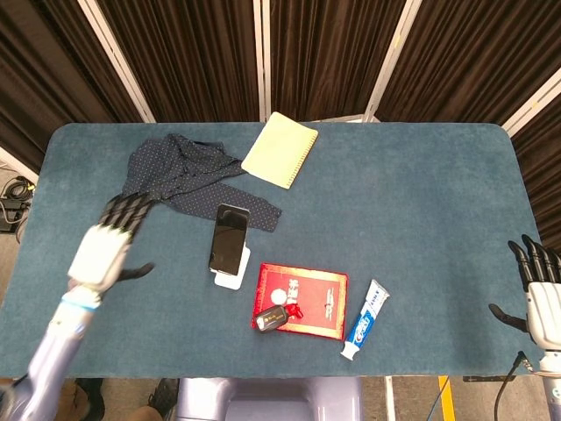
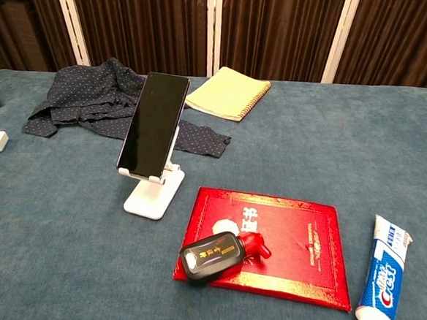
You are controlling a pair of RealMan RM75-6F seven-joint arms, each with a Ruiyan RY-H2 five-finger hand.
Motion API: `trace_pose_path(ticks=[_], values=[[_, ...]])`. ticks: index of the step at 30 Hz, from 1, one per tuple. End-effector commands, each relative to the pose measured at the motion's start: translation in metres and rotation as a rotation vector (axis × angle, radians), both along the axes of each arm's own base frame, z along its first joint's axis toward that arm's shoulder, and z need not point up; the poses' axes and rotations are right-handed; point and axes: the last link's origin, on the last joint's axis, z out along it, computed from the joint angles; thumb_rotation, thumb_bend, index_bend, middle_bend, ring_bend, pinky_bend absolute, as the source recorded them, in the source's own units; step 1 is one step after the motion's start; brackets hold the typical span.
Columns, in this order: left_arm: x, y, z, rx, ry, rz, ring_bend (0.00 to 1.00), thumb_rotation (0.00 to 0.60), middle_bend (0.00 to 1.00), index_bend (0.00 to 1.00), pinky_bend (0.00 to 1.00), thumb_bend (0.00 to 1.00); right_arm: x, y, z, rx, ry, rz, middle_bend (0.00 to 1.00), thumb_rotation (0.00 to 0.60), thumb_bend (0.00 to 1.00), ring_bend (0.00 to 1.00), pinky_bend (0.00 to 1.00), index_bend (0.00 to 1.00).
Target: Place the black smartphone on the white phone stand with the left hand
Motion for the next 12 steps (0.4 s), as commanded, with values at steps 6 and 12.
trace_pose_path(ticks=[6,12], values=[[-0.050,-0.057,0.015,0.024,-0.029,0.204,0.00,0.600,0.00,0.00,0.00,0.00,0.001,0.002,0.001,-0.001,-0.003,0.009,0.00,0.600,0.00,0.00,0.00,0.00],[-0.070,-0.081,0.019,0.086,-0.067,0.253,0.00,0.600,0.00,0.00,0.00,0.00,0.002,0.003,0.001,-0.002,0.000,0.011,0.00,0.600,0.00,0.00,0.00,0.00]])
